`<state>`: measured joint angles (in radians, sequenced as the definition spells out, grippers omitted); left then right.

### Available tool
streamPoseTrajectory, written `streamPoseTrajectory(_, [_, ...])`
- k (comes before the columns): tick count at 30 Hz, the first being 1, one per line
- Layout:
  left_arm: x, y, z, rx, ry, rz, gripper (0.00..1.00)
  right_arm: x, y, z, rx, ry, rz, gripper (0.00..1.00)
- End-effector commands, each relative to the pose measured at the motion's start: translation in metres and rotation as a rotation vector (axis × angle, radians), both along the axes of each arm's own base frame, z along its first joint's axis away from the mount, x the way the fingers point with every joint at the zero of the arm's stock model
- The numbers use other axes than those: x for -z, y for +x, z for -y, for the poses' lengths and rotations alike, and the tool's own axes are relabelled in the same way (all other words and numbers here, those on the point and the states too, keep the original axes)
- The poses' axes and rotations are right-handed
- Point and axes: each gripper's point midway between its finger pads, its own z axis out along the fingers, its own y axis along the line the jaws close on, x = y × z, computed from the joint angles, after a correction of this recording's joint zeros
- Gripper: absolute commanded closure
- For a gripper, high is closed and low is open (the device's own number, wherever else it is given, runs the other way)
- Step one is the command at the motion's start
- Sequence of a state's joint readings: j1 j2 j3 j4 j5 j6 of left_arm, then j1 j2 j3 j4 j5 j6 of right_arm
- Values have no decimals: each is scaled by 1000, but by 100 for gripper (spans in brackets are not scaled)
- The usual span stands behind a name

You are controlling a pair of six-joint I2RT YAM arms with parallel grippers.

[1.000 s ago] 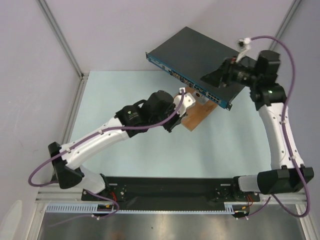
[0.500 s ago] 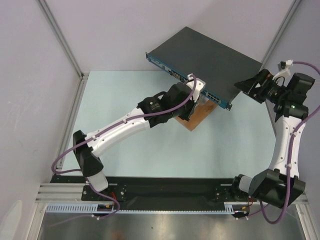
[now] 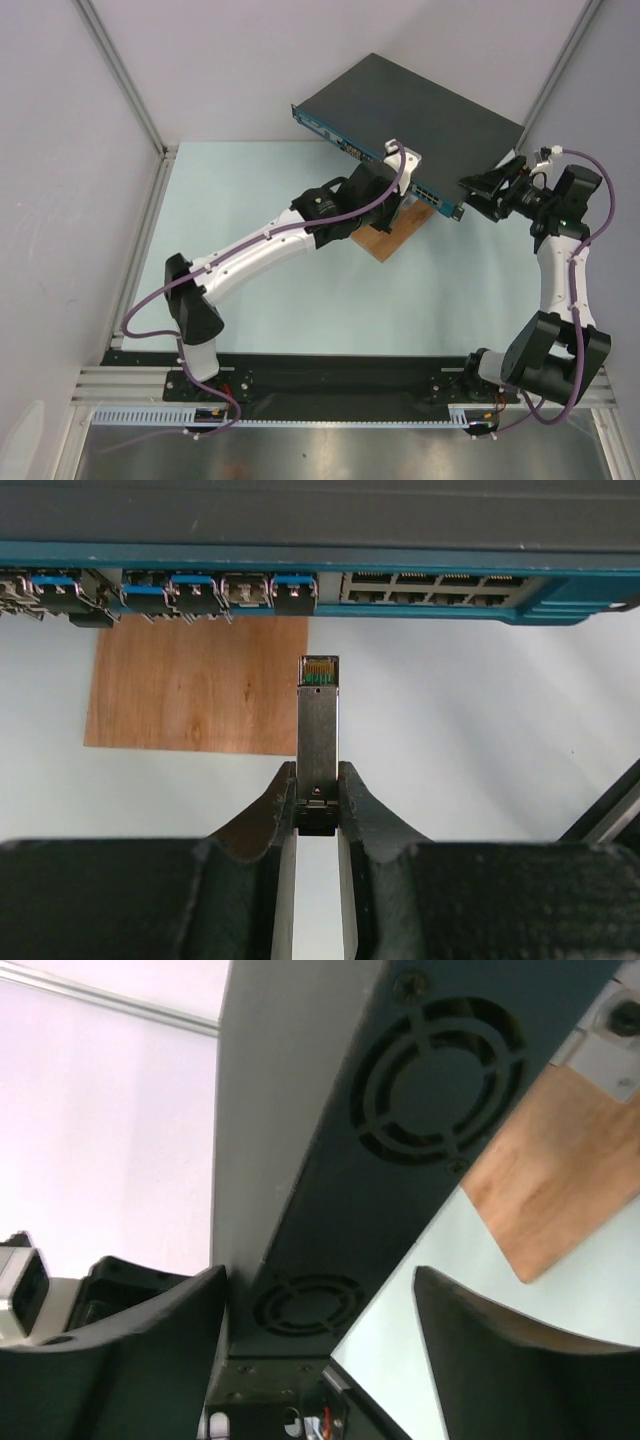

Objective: Insert the plug into the switch port

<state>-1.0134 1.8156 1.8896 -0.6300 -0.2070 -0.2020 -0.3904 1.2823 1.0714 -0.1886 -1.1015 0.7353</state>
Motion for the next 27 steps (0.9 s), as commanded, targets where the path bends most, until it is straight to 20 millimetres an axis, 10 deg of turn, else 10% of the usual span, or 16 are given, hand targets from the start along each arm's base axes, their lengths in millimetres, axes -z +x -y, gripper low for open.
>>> streamPoseTrajectory(1, [-27, 14, 4, -47, -60, 56, 100, -19, 1, -11, -28, 15, 89, 25])
streamPoseTrajectory(12, [-31, 35, -4, -92, -43, 86, 100, -18, 1, -18, -28, -10, 101, 98])
streamPoseTrajectory(27, [-30, 53, -6, -113, -43, 97, 100, -19, -1, -19, -37, -23, 110, 100])
